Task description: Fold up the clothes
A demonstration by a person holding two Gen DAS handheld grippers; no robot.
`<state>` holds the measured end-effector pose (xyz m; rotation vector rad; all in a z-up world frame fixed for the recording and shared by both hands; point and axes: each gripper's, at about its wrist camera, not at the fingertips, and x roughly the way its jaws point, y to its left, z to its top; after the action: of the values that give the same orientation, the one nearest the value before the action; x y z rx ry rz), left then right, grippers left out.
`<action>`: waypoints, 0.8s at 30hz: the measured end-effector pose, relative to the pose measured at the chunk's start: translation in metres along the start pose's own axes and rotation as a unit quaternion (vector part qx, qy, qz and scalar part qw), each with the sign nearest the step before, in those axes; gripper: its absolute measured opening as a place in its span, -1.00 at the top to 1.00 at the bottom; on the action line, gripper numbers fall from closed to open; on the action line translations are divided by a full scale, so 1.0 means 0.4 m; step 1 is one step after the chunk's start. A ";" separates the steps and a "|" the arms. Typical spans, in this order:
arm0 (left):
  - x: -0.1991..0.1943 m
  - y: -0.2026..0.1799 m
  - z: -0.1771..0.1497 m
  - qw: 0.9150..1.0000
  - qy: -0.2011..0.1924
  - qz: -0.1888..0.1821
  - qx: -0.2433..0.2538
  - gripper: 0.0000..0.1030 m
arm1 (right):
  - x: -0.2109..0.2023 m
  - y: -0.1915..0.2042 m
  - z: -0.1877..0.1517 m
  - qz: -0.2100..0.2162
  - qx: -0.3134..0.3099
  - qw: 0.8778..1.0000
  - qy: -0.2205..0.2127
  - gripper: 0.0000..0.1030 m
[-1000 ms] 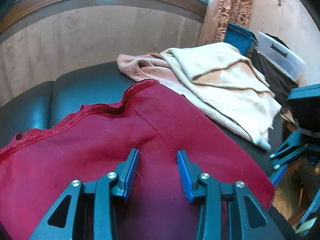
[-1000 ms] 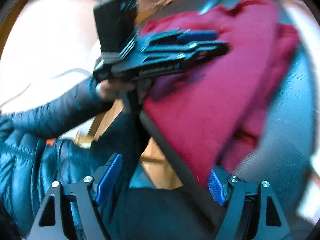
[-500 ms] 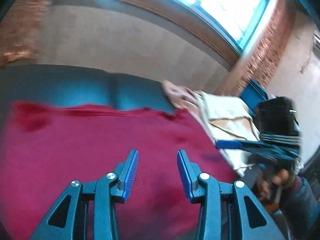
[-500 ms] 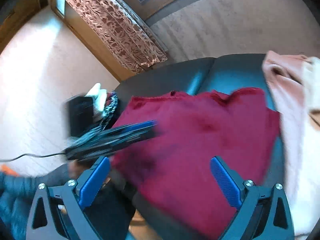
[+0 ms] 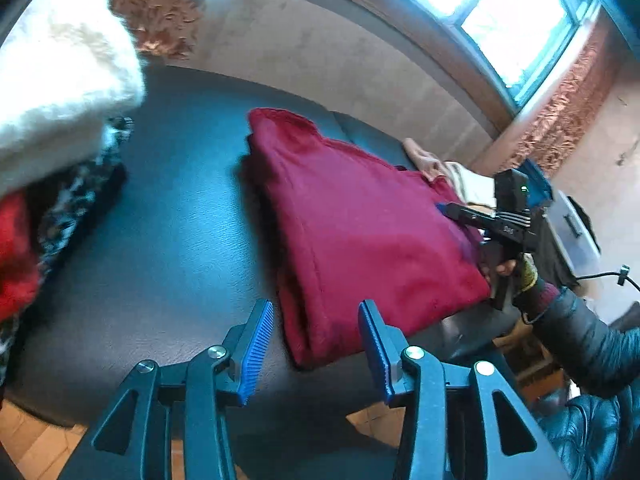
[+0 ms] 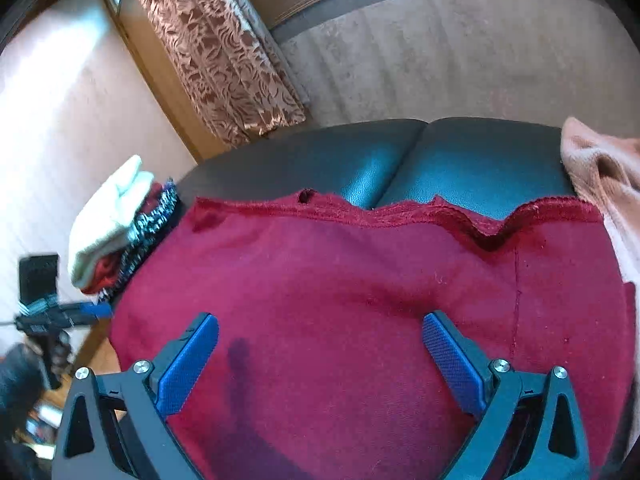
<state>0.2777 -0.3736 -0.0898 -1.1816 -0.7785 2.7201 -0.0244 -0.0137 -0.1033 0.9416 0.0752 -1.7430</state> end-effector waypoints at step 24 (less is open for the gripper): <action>0.062 -0.021 -0.016 0.988 0.119 -0.070 0.066 0.85 | 0.015 0.022 -0.005 -0.014 -0.014 1.000 -0.001 -1.00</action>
<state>0.2639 -0.3571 -0.1059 -1.3359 -0.6157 2.4186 -0.0165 -0.0211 -0.1050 0.9235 0.1122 -1.7644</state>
